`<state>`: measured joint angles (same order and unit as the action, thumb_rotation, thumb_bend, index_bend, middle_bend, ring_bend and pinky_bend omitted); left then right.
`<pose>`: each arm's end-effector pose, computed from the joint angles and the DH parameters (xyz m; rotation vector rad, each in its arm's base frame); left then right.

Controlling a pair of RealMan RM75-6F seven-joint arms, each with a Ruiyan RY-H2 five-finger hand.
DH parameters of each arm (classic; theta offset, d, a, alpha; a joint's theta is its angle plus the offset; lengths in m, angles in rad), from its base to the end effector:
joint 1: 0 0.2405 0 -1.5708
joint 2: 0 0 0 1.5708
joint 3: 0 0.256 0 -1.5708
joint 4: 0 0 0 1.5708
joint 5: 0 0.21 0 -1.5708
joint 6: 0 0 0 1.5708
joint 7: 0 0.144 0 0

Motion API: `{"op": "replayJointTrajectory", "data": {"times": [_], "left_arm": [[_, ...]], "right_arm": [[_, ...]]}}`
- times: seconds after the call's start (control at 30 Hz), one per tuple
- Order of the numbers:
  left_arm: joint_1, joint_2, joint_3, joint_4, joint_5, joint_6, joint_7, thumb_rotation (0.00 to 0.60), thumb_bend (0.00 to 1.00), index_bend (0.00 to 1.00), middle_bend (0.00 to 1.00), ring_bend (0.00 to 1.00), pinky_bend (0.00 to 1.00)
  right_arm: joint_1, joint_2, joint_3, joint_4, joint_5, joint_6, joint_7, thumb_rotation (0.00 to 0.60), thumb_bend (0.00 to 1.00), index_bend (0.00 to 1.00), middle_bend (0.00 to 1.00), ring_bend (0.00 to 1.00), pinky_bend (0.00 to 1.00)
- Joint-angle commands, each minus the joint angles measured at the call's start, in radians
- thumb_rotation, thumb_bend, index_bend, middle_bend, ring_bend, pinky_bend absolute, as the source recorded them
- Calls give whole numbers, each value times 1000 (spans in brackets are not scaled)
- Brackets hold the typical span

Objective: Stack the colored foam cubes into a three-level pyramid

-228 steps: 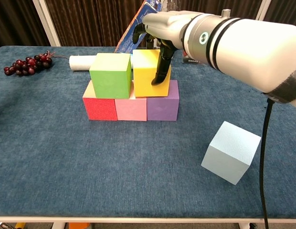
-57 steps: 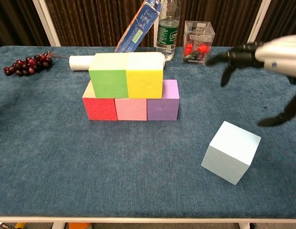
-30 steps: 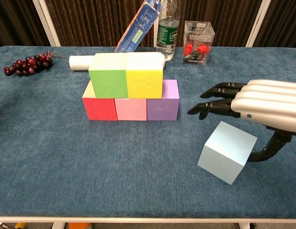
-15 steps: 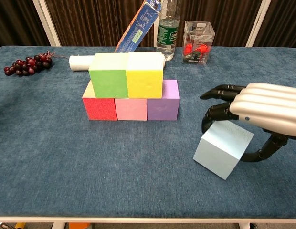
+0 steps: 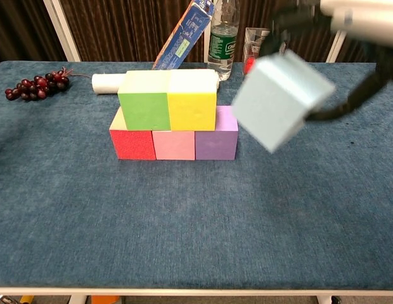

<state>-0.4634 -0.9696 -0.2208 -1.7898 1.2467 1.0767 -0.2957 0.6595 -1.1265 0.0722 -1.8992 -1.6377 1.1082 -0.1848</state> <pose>-0.2186 0.3090 0.1695 -1.4439 -1.2553 -1.1959 -0.1077 -0.2692 0.0861 2.1194 -0.6050 1.2083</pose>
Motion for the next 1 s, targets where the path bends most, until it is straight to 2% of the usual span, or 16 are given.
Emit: {"op": "replayJointTrajectory", "data": {"times": [0.03, 0.2, 0.33, 0.5, 0.7, 1.0], "left_arm": [[-2, 1, 0, -1, -2, -2, 5, 600, 61, 166, 121, 159, 86], [-10, -2, -4, -3, -7, -6, 22, 600, 62, 166, 121, 159, 86], [-13, -3, -5, -8, -7, -5, 31, 600, 62, 166, 121, 159, 86], [-13, -4, -4, -10, -11, -4, 38, 600, 62, 166, 121, 159, 86], [-13, -6, -5, -8, -14, -4, 39, 600, 62, 166, 121, 159, 86], [-11, -12, -2, 0, -14, -4, 31, 600, 62, 166, 121, 159, 86]], "right_arm": [[61, 68, 97, -88, 131, -70, -36, 600, 168, 408, 466, 94, 0], [167, 78, 196, -151, 391, -185, -161, 600, 158, 408, 467, 94, 0], [272, 39, 240, -162, 613, -211, -303, 600, 149, 389, 477, 98, 0], [408, -36, 264, -163, 869, -159, -468, 600, 135, 371, 501, 121, 0], [563, -125, 284, -142, 1102, -74, -610, 600, 120, 342, 511, 125, 0], [727, -257, 285, -29, 1305, -2, -725, 600, 119, 324, 505, 125, 0]]}}
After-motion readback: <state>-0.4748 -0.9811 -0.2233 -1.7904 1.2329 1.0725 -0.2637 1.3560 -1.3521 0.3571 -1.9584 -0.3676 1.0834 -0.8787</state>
